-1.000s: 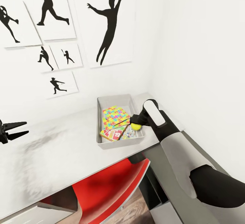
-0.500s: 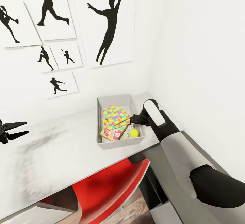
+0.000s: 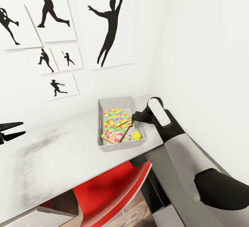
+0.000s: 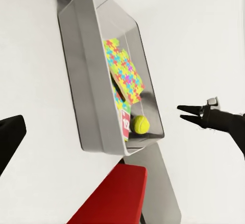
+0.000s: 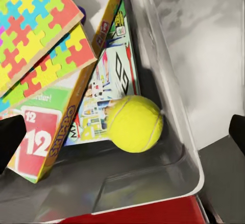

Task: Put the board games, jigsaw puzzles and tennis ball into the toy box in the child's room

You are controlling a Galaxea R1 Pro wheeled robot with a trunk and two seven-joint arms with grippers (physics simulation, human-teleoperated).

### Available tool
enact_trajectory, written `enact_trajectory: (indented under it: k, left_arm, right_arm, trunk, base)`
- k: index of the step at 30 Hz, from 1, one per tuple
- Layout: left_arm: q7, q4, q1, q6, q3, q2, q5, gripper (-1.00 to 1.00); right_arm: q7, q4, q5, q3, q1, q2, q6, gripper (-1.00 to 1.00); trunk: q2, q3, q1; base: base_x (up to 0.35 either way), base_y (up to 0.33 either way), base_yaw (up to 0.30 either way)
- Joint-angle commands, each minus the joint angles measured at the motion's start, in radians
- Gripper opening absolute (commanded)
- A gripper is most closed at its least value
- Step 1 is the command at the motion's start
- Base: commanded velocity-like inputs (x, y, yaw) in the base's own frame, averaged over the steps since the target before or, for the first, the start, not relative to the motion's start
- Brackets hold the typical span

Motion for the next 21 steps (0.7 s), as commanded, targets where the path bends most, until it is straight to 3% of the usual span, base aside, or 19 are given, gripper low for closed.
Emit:
enact_trajectory:
  k: [1,10,21]
  left_arm:
    - [-0.002,0.000,-0.001,0.007,0.000,0.002,0.002,1.00]
    - [-0.002,0.000,-0.001,0.008,0.000,0.006,0.002,1.00]
    - [-0.002,0.000,-0.001,0.007,-0.001,0.005,0.003,1.00]
  right_arm:
    - [-0.011,-0.016,-0.009,0.001,-0.001,-0.001,0.003,1.00]
    - [-0.011,-0.068,-0.011,0.000,-0.001,-0.003,-0.004,1.00]
    - [-0.010,-0.085,-0.016,-0.003,-0.001,0.001,-0.003,1.00]
  trunk:
    - [-0.002,0.000,0.001]
    - [-0.002,0.013,0.001]
    - [-0.002,0.026,0.001]
  base:
    - [0.000,0.000,-0.080]
    - [-0.129,0.100,-0.103]
    - [-0.047,0.070,-0.225]
